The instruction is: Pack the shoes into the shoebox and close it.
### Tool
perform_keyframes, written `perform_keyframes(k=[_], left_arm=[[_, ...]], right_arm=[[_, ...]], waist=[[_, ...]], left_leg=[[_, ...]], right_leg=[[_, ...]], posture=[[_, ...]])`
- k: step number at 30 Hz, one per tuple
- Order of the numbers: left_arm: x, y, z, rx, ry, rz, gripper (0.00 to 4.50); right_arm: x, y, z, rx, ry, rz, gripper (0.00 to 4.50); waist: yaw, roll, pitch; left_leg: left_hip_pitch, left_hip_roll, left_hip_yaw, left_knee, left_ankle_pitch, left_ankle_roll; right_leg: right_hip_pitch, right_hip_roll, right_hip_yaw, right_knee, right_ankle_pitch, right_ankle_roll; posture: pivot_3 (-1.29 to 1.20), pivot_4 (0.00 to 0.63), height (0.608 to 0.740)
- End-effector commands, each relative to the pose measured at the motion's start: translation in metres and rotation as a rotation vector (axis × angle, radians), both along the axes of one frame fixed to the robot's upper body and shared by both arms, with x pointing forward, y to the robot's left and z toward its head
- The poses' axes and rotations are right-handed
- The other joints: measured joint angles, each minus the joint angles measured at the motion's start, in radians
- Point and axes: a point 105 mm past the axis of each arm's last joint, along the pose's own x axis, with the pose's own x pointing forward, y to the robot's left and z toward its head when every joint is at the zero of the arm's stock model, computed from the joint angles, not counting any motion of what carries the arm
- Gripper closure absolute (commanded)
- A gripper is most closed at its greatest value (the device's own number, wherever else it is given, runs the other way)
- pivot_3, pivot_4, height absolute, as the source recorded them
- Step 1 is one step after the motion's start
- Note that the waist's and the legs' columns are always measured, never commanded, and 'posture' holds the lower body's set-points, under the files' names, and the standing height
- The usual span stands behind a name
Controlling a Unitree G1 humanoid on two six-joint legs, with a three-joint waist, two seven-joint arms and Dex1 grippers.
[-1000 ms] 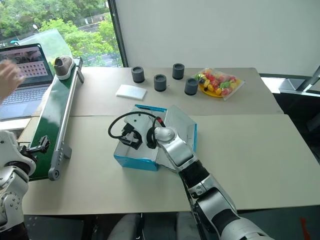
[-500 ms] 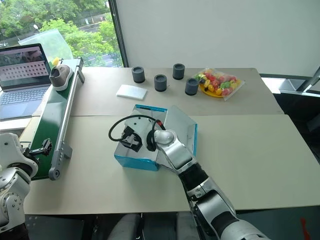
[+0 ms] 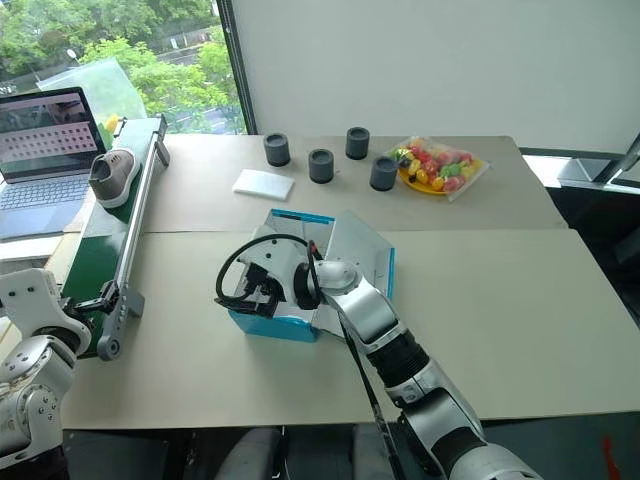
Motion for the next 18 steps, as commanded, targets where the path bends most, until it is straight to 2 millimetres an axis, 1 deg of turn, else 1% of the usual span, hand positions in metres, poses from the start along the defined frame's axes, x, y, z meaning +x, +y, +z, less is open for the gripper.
perform_keyframes(k=[1, 8, 18], left_arm=[[-0.001, 0.004, 0.009, 0.032, -0.03, 0.008, 0.0], [-0.004, 0.005, 0.008, 0.071, -0.007, -0.001, 0.0], [-0.014, 0.017, 0.002, 0.077, 0.012, 0.039, 0.0]], right_arm=[[-0.01, 0.004, 0.008, 0.023, -0.019, 0.047, 0.01], [-0.008, 0.006, 0.002, -0.006, -0.022, 0.041, 0.01], [-0.007, 0.008, 0.003, -0.005, -0.027, 0.032, 0.01]], waist=[[0.0, 0.0, 0.0], [-0.003, 0.0, 0.0], [0.0, 0.0, 0.0]], left_leg=[[0.0, 0.0, 0.0, 0.0, 0.0, 0.0], [0.0, 0.0, 0.0, 0.0, 0.0, 0.0], [0.0, 0.0, 0.0, 0.0, 0.0, 0.0]], right_leg=[[0.0, 0.0, 0.0, 0.0, 0.0, 0.0], [0.0, 0.0, 0.0, 0.0, 0.0, 0.0], [0.0, 0.0, 0.0, 0.0, 0.0, 0.0]], posture=[[0.0, 0.15, 0.726], [0.0, 0.15, 0.726], [0.0, 0.15, 0.726]])
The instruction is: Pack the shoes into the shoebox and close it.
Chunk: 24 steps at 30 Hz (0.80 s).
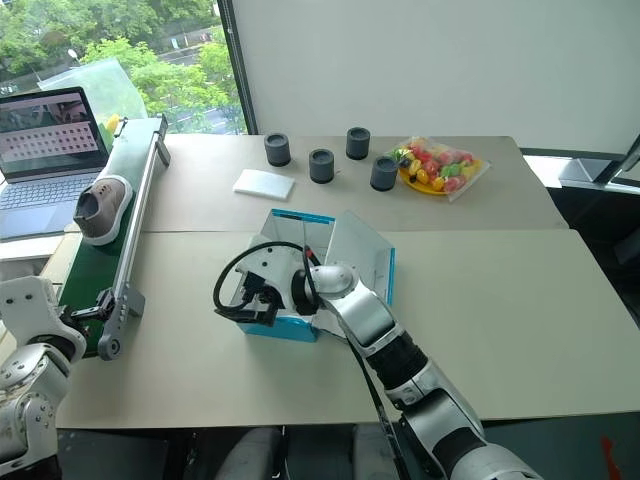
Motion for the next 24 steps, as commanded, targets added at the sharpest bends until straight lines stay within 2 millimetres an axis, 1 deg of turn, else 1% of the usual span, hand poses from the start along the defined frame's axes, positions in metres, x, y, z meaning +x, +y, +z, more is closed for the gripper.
perform_keyframes(k=[1, 12, 24], left_arm=[[-0.002, 0.007, 0.009, 0.041, -0.027, 0.011, 0.0], [-0.003, 0.009, 0.004, 0.038, -0.015, 0.01, 0.0], [-0.004, 0.013, -0.002, 0.017, 0.006, 0.036, 0.0]], right_arm=[[-0.003, 0.003, 0.012, 0.033, -0.034, 0.015, 0.01], [-0.003, 0.003, 0.013, 0.031, -0.042, 0.005, 0.01], [0.003, 0.0, 0.018, 0.047, -0.042, -0.023, 0.01]], waist=[[0.0, 0.0, 0.0], [0.0, 0.0, 0.0], [0.0, 0.0, 0.0]], left_leg=[[0.0, 0.0, 0.0, 0.0, 0.0, 0.0], [0.0, 0.0, 0.0, 0.0, 0.0, 0.0], [0.0, 0.0, 0.0, 0.0, 0.0, 0.0]], right_leg=[[0.0, 0.0, 0.0, 0.0, 0.0, 0.0], [0.0, 0.0, 0.0, 0.0, 0.0, 0.0], [0.0, 0.0, 0.0, 0.0, 0.0, 0.0]], posture=[[0.0, 0.15, 0.726], [0.0, 0.15, 0.726], [0.0, 0.15, 0.726]])
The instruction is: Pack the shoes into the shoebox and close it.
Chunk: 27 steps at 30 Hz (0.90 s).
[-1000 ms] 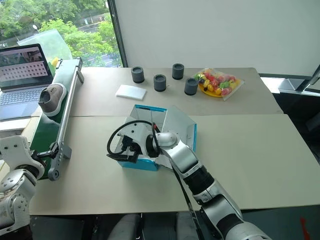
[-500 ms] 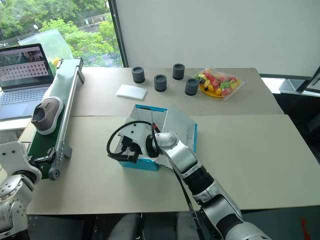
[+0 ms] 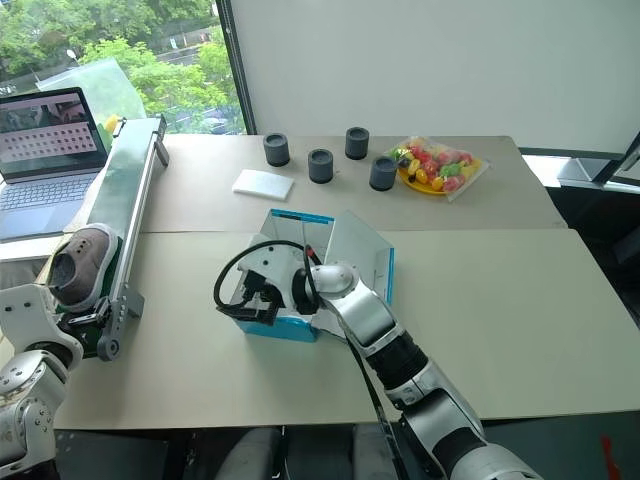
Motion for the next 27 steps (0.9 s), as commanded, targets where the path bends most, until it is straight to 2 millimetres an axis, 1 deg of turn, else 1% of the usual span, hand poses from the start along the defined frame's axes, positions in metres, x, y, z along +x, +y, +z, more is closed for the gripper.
perform_keyframes(k=[1, 4, 6, 7, 10, 13, 15, 17, 19, 21, 22, 23, 25, 26, 27], left_arm=[[-0.002, 0.008, 0.007, 0.017, -0.019, 0.033, 0.0], [-0.003, 0.009, 0.005, -0.01, -0.024, 0.04, 0.81], [-0.003, 0.009, 0.006, -0.026, -0.033, 0.041, 1.57], [-0.002, 0.009, 0.007, -0.033, -0.04, 0.046, 1.86], [0.0, 0.011, 0.011, -0.042, -0.056, 0.052, 2.17], [0.003, 0.011, 0.016, -0.051, -0.078, 0.05, 2.3], [0.006, 0.008, 0.022, -0.035, -0.106, 0.043, 2.33], [0.011, 0.005, 0.039, 0.003, -0.186, 0.042, 2.33], [0.014, -0.002, 0.063, 0.067, -0.297, 0.034, 2.33], [0.022, -0.026, 0.089, 0.16, -0.408, -0.033, 2.33], [0.026, -0.04, 0.097, 0.183, -0.442, -0.068, 2.33], [0.028, -0.048, 0.101, 0.195, -0.463, -0.088, 2.33], [0.033, -0.063, 0.102, 0.19, -0.479, -0.135, 2.33], [0.04, -0.085, 0.1, 0.176, -0.478, -0.222, 2.33], [0.043, -0.101, 0.098, 0.167, -0.476, -0.285, 2.33]], right_arm=[[0.0, 0.001, 0.018, 0.048, -0.042, 0.003, 0.01], [0.004, -0.001, 0.02, 0.056, -0.041, -0.017, 0.0], [0.007, -0.003, 0.022, 0.061, -0.043, -0.028, 0.0], [0.008, -0.004, 0.023, 0.065, -0.044, -0.031, 0.0], [0.009, -0.004, 0.026, 0.074, -0.044, -0.036, 0.0], [0.01, -0.004, 0.027, 0.079, -0.046, -0.04, 0.0], [0.011, -0.004, 0.028, 0.081, -0.048, -0.043, 0.0], [0.013, -0.004, 0.03, 0.09, -0.044, -0.051, 0.0], [0.017, -0.004, 0.033, 0.11, -0.033, -0.074, 0.0], [0.031, -0.007, 0.04, 0.176, 0.05, -0.16, 0.0], [0.039, -0.008, 0.043, 0.219, 0.127, -0.206, 0.0], [0.043, -0.008, 0.045, 0.245, 0.182, -0.233, 0.0], [0.049, -0.008, 0.047, 0.284, 0.264, -0.267, 0.0], [0.055, -0.008, 0.05, 0.341, 0.385, -0.299, 0.0], [0.058, -0.007, 0.051, 0.377, 0.476, -0.313, 0.0]], waist=[[0.0, 0.0, 0.0], [0.0, 0.0, 0.0], [0.001, 0.0, 0.0], [0.003, 0.0, 0.0], [0.004, 0.0, 0.0], [0.004, 0.0, 0.0], [0.004, 0.0, 0.0], [0.005, 0.0, 0.0], [0.006, 0.0, 0.0], [0.005, -0.001, 0.0], [0.005, -0.001, 0.0], [0.007, -0.001, 0.0], [0.008, -0.001, 0.0], [0.007, -0.001, 0.0], [0.007, 0.0, 0.0]], left_leg=[[0.0, 0.0, 0.0, 0.0, 0.0, 0.0], [0.0, 0.0, 0.0, 0.0, 0.0, 0.0], [0.0, 0.0, 0.0, 0.0, 0.0, 0.0], [0.001, 0.0, 0.0, 0.0, 0.0, 0.0], [0.001, 0.0, 0.0, 0.0, 0.0, 0.0], [0.001, 0.0, 0.0, 0.0, 0.0, 0.0], [0.001, 0.0, 0.0, 0.0, 0.0, 0.0], [0.001, 0.0, 0.0, 0.0, 0.0, 0.0], [0.0, 0.0, 0.0, 0.0, 0.0, 0.0], [-0.001, 0.0, 0.0, 0.0, 0.0, 0.0], [-0.001, 0.0, 0.0, 0.0, 0.0, 0.0], [-0.001, 0.0, 0.0, 0.0, 0.0, 0.0], [-0.001, 0.0, -0.001, 0.0, 0.0, 0.0], [-0.001, 0.0, -0.001, 0.0, 0.0, 0.0], [-0.001, 0.0, -0.001, 0.0, 0.0, 0.0]], right_leg=[[0.0, 0.0, 0.0, 0.0, 0.0, 0.0], [0.0, 0.0, 0.0, 0.0, 0.0, 0.0], [0.0, 0.0, 0.0, 0.0, 0.0, 0.0], [0.0, 0.0, 0.0, 0.0, 0.0, 0.0], [0.001, 0.0, 0.0, 0.0, 0.0, 0.0], [0.001, 0.0, 0.0, 0.0, 0.0, 0.0], [0.001, 0.0, 0.0, 0.0, 0.0, 0.0], [0.001, 0.0, 0.0, 0.0, 0.0, 0.0], [0.001, 0.0, -0.001, 0.0, 0.0, 0.0], [0.0, 0.0, -0.001, 0.0, 0.0, 0.0], [0.0, 0.0, -0.001, 0.0, 0.0, 0.0], [0.0, 0.0, 0.0, 0.0, 0.0, -0.001], [0.0, -0.001, 0.0, 0.0, 0.001, -0.001], [0.0, -0.001, 0.0, 0.0, 0.001, -0.001], [0.0, -0.001, 0.0, 0.0, 0.001, -0.001]], posture=[[0.0, 0.15, 0.726], [0.0, 0.15, 0.726], [0.0, 0.15, 0.726], [0.0, 0.15, 0.726], [0.0, 0.15, 0.726], [0.0, 0.15, 0.726], [0.0, 0.15, 0.726], [0.0, 0.15, 0.726], [0.0, 0.15, 0.726], [0.0, 0.15, 0.726], [0.0, 0.15, 0.726], [0.0, 0.15, 0.726], [0.0, 0.15, 0.726], [0.0, 0.15, 0.726], [0.0, 0.15, 0.726]])
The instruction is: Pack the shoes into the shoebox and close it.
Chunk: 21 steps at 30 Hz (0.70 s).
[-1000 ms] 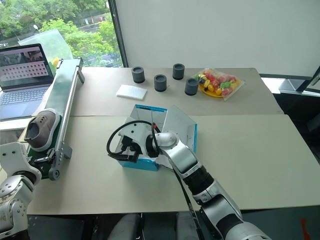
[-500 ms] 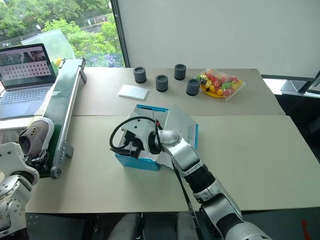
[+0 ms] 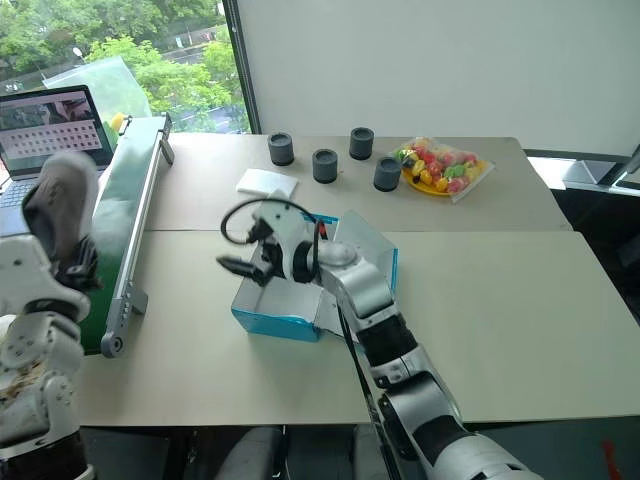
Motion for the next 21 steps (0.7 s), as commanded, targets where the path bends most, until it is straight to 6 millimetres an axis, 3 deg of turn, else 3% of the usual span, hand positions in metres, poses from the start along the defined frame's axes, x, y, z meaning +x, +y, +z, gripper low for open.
perform_keyframes(k=[1, 4, 9, 15, 21], left_arm=[[0.011, -0.063, 0.006, 0.037, -0.035, -0.217, 2.33], [0.014, -0.104, 0.007, -0.017, -0.05, -0.36, 2.33], [0.014, -0.14, 0.01, -0.049, -0.054, -0.487, 2.33], [0.016, -0.158, 0.006, -0.075, -0.022, -0.566, 2.33], [0.019, -0.154, -0.001, -0.105, 0.009, -0.559, 2.33]], right_arm=[[0.014, -0.002, 0.012, 0.213, 0.341, -0.05, 0.0], [0.013, 0.003, 0.021, 0.338, 0.532, 0.01, 0.0], [0.013, 0.004, 0.037, 0.426, 0.622, 0.062, 0.0], [0.011, 0.004, 0.057, 0.53, 0.646, 0.105, 0.0], [0.008, -0.001, 0.07, 0.597, 0.63, 0.134, 0.0]], waist=[[0.001, 0.0, 0.0], [0.01, 0.0, 0.0], [-0.013, 0.002, 0.001], [-0.011, 0.002, 0.001], [-0.008, 0.002, 0.001]], left_leg=[[0.0, 0.0, 0.0, 0.0, 0.0, 0.0], [-0.002, -0.001, 0.0, 0.0, 0.0, 0.0], [-0.005, 0.001, 0.003, 0.0, 0.0, 0.001], [-0.004, 0.0, 0.003, 0.001, 0.0, 0.001], [-0.005, 0.0, 0.003, 0.001, 0.0, 0.001]], right_leg=[[0.0, 0.0, 0.0, 0.0, 0.0, 0.0], [0.0, 0.0, -0.001, -0.001, 0.0, 0.0], [-0.004, 0.001, 0.001, 0.0, 0.0, 0.0], [-0.002, 0.001, 0.0, 0.0, 0.0, 0.001], [-0.001, 0.001, 0.0, 0.0, -0.001, 0.001]], posture=[[0.0, 0.15, 0.726], [0.0, 0.15, 0.726], [0.0, 0.15, 0.726], [0.0, 0.15, 0.726], [0.0, 0.15, 0.726]])
